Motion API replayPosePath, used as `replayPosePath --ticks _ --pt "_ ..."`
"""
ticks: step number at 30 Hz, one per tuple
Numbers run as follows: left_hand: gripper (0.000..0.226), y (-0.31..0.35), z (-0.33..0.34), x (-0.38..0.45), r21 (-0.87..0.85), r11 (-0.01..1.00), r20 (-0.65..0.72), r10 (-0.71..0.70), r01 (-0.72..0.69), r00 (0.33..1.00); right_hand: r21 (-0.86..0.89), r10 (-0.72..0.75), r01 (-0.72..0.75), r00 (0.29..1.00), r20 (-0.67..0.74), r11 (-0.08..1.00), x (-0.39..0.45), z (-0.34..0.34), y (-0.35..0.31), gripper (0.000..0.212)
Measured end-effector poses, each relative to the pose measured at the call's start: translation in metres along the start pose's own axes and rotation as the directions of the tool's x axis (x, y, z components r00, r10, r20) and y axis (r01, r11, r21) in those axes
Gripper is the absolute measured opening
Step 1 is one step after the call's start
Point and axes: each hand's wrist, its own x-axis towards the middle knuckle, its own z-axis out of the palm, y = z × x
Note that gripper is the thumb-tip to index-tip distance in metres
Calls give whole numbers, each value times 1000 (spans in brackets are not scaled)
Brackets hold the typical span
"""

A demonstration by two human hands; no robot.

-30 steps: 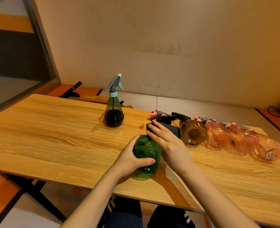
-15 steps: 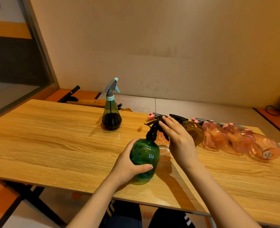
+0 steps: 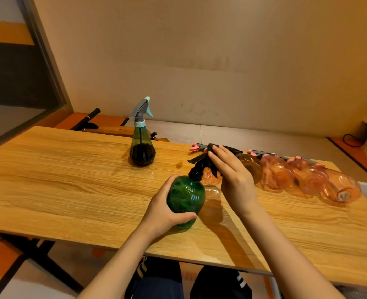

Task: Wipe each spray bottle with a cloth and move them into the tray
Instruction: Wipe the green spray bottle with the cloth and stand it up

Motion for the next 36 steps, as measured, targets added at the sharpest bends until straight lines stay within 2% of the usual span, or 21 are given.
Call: replayPosePath --ticks 5,10,13,17,21,24,27,29,32,34,36 --pt "92 -3 1 1 42 999 -4 7 -7 1000 -26 57 -58 998 -15 998 1 -6 -1 59" --pt "95 -7 2 -1 83 996 -22 20 -18 1000 24 -132 131 990 47 991 4 -6 -24 48" --pt "95 -4 5 1 104 994 -37 36 -32 999 46 -38 36 999 33 998 2 -4 -14 58" --pt "94 0 8 4 126 991 -48 49 -42 998 23 93 -93 996 1 995 3 -3 -3 56" --pt "94 -4 8 3 121 991 -56 55 -48 997 13 203 -202 979 -20 979 2 -4 9 64" --pt "93 -6 6 5 91 995 -42 44 -40 998 -3 73 -73 997 -41 997 -2 -5 -1 61" --pt "101 -7 3 8 43 999 -43 9 -8 999 24 -115 114 992 47 993 -5 3 -20 46" --pt "105 -7 1 9 -3 1000 -52 -21 21 998 46 -136 132 985 106 990 -8 9 -22 45" --pt "98 -6 -2 9 -38 999 -52 -33 31 998 60 -71 66 993 94 996 -15 14 -16 61" --pt "94 -4 -3 9 -35 999 -43 -30 29 999 89 -96 91 994 59 992 -12 13 -18 51" --pt "99 -4 -2 10 -50 998 -36 -30 28 999 123 -165 152 980 110 981 -7 13 -22 40"
